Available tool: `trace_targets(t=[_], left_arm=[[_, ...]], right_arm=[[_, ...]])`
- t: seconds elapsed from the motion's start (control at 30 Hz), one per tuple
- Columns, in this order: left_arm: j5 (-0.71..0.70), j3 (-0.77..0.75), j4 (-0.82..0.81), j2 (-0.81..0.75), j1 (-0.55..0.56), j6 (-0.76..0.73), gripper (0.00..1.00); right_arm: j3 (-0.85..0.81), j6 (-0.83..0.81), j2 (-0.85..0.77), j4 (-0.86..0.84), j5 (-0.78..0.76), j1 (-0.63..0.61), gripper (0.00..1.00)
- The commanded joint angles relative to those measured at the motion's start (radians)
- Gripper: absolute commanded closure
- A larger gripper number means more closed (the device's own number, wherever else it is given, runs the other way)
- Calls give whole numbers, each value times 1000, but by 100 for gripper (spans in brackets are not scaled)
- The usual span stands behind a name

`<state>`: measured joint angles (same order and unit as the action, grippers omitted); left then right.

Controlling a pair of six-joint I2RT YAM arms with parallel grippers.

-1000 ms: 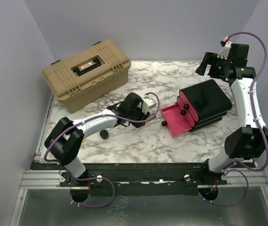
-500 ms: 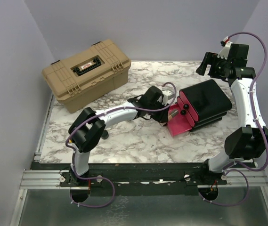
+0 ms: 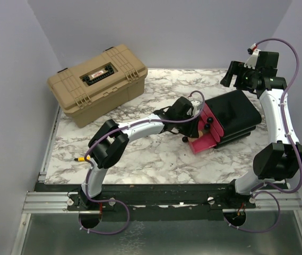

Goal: Organize the makeup
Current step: Place the makeup in the drawer, then pick up the makeup from the center of the board.

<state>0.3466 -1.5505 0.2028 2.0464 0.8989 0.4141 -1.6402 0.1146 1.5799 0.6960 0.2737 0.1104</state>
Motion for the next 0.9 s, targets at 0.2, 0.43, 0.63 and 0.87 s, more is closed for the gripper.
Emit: trace_targets(t=[0.2, 0.43, 0.63, 0.87], left_arm=[[1, -63, -39, 36, 15, 57, 58], [5, -79, -35, 35, 17, 38, 54], [-32, -13, -22, -46, 16, -37, 54], [-450, 242, -37, -276, -27, -37, 53]], right_arm=[[23, -5, -32, -24, -25, 1, 11], [25, -4, -31, -23, -24, 0, 11], [19, -3, -33, -23, -28, 1, 11], [14, -3, -37, -19, -27, 0, 11]])
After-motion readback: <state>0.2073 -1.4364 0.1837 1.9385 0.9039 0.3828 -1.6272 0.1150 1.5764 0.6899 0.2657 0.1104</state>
